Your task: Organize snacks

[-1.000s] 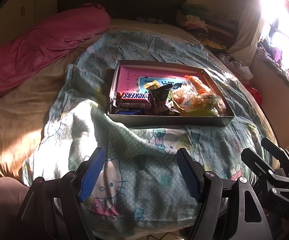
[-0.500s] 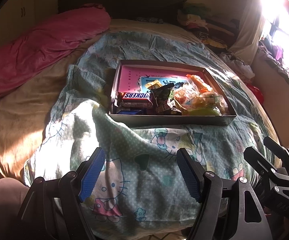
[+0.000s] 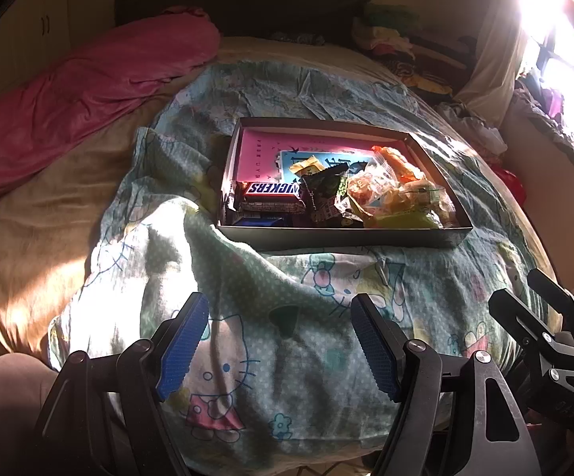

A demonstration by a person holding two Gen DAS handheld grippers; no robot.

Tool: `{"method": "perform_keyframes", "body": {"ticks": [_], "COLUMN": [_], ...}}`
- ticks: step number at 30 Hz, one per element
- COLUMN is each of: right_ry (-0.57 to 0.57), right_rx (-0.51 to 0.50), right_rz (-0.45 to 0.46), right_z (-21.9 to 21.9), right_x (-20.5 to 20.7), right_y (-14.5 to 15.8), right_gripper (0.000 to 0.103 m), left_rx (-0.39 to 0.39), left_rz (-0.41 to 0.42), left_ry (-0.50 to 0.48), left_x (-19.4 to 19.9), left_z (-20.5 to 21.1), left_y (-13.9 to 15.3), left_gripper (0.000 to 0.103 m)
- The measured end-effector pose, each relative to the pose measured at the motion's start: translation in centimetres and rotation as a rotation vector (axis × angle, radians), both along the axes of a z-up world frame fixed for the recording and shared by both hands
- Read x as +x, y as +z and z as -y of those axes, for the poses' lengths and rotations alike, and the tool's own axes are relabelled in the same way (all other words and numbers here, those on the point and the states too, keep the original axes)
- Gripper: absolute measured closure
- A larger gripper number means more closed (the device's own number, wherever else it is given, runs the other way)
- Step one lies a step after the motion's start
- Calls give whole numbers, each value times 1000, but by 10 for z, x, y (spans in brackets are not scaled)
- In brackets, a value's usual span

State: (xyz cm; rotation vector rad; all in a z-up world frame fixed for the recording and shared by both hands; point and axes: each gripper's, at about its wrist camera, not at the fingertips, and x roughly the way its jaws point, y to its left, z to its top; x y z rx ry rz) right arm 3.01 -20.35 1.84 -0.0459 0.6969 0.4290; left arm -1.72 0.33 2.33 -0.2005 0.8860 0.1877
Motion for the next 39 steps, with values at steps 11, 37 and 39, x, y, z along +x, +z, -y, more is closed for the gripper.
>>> {"method": "perform_keyframes", "body": {"ticks": [11, 37, 39], "right_ry": [-3, -82, -112], "right_rx": [-3, -13, 5], "right_rz": [7, 41, 38], "right_z": [1, 15, 23], "right_x": [1, 17, 28], "right_y": [0, -3, -4], "right_gripper": [7, 6, 6], "left_rx": [12, -9, 20], "left_rz": [2, 35, 56], "left_ry": [-5, -2, 24], "left_x": [1, 14, 15], "left_z": [2, -19, -29], "left_y": [0, -9, -7], "left_gripper": [27, 27, 27]}}
